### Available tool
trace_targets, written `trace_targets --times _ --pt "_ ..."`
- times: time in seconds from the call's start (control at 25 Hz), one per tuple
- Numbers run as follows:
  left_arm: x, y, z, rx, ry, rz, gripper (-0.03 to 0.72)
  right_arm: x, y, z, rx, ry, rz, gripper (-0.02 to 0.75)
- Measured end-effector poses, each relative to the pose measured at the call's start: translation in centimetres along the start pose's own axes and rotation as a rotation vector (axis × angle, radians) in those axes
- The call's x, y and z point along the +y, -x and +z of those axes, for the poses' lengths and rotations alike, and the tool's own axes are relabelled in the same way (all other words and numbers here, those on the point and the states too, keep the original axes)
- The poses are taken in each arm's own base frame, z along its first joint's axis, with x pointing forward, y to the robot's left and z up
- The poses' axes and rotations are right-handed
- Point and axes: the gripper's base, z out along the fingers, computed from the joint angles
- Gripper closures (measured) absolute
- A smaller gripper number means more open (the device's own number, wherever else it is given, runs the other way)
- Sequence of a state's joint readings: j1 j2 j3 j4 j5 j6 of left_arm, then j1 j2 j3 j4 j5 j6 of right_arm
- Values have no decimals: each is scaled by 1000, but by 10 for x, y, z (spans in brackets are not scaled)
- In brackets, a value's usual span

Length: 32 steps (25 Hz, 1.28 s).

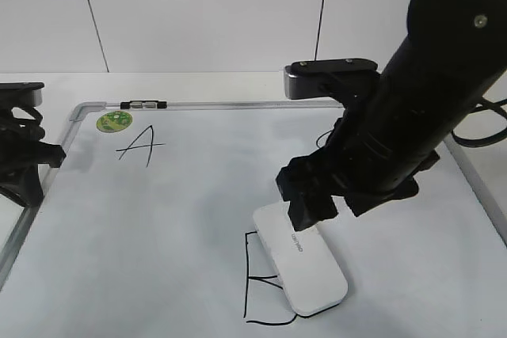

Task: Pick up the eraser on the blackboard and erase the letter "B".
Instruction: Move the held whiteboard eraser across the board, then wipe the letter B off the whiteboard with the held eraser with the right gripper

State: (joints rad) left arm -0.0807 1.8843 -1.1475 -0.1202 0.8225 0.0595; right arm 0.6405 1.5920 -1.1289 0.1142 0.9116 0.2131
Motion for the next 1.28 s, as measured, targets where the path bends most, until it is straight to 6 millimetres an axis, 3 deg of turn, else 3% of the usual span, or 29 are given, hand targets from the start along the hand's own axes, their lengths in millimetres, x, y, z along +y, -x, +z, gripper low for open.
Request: trace_targets --times 0.24,0.52,0.72,1.08,1.28 --pt "0 0 0 2 0 0 639 0 3 2 -30 -1 -5 82" --pt "1 0 0 2 6 6 639 0 6 36 65 -1 26 74" --pt "1 0 0 2 7 7 639 1 13 49 81 -5 30 74" --pt "1 0 0 3 7 7 639 7 28 57 87 18 49 73" --pt "1 0 0 3 9 9 639 6 25 62 133 7 50 73"
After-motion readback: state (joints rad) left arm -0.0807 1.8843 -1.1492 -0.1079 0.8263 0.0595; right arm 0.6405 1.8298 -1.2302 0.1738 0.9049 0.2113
